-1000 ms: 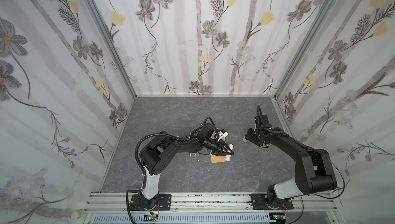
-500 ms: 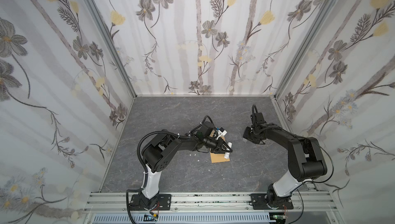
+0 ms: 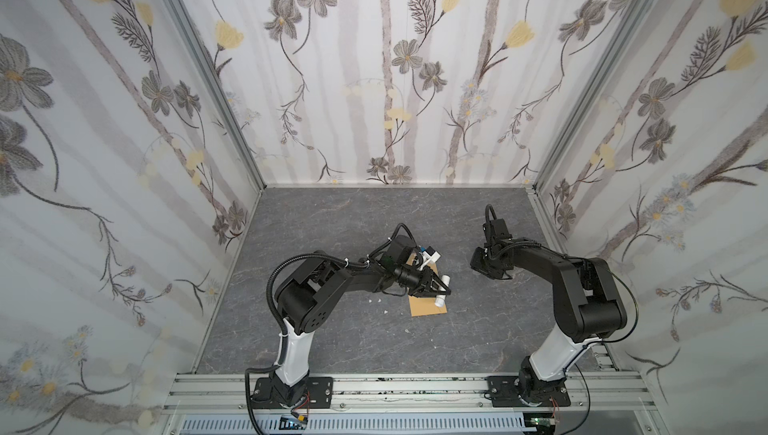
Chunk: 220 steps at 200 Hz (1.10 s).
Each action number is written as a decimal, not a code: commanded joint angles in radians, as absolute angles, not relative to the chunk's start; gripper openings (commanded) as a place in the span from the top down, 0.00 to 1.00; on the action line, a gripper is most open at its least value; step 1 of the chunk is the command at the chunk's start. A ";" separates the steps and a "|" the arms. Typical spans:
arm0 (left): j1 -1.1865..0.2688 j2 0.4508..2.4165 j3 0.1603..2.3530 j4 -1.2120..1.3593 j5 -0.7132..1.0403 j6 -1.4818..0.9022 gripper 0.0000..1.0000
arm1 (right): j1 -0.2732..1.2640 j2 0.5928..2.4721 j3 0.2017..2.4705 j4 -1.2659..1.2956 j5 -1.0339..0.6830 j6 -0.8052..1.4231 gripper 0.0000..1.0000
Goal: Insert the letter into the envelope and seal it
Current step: 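Lower the right gripper over the translucent cap and close on it, then carry the cap with the right gripper toward the glue stick in the left gripper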
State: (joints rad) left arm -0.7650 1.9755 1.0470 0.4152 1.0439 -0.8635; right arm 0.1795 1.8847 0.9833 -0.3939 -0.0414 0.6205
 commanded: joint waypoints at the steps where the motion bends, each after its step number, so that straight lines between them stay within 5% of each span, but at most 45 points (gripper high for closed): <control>1: -0.764 1.979 1.049 0.430 1.063 -0.848 1.00 | 0.183 1.893 0.996 -0.371 -0.026 0.629 0.63; 220: -0.762 2.013 1.065 0.430 1.070 -0.872 1.00 | 0.192 1.872 0.994 -0.380 -0.023 0.621 0.70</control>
